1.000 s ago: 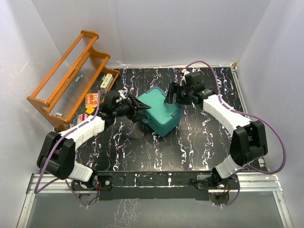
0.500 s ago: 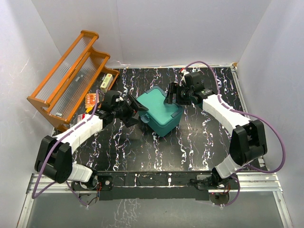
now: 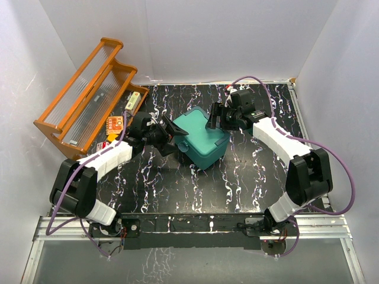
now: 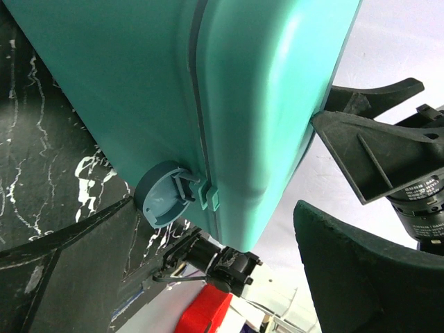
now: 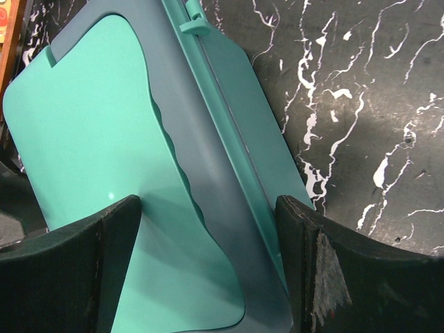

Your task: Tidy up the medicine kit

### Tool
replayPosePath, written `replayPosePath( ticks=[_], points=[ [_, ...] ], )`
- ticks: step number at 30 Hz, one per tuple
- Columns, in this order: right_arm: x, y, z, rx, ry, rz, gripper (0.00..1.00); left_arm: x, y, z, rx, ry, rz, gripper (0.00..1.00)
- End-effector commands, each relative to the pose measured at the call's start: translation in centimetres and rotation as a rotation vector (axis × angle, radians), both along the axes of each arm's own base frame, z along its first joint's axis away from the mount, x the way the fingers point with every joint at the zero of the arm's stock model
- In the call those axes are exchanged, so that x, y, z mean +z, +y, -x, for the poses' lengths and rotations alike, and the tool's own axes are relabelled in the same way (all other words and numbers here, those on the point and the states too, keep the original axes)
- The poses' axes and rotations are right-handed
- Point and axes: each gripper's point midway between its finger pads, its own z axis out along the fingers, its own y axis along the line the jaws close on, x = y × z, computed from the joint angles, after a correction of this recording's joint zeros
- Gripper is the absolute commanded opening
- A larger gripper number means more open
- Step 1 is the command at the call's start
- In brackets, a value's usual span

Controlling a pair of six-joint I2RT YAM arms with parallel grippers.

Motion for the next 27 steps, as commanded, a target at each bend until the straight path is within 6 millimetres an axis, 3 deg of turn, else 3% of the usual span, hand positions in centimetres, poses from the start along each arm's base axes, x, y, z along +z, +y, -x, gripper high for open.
replayPosePath(
  ticks=[1, 8, 12, 22, 27],
  points=[
    [0.6, 1.0, 0.3, 0.034, -0.012, -0.023, 0.75, 4.8, -2.4, -0.6, -0.085, -0.117, 0.163, 0.92],
    [0.2, 1.0, 0.5, 0.037, -0.002, -0.019, 0.75, 1.0, -0.7, 0.1, -0.035, -0.025, 0.023, 0.93],
    [0.1, 0.9, 0.4, 0.034, 0.0, -0.016, 0.75, 0.1, -0.1, 0.1, -0.009, -0.007, -0.025, 0.93],
    [-0.2, 1.9, 1.4, 0.071, 0.042, -0.073, 0.75, 2.2, -2.3, -1.7, -0.022, -0.095, 0.17, 0.93],
    [-0.7, 2.1, 1.9, 0.073, 0.061, -0.091, 0.75, 3.0, -3.0, -2.2, -0.048, -0.113, 0.203, 0.88]
  ],
)
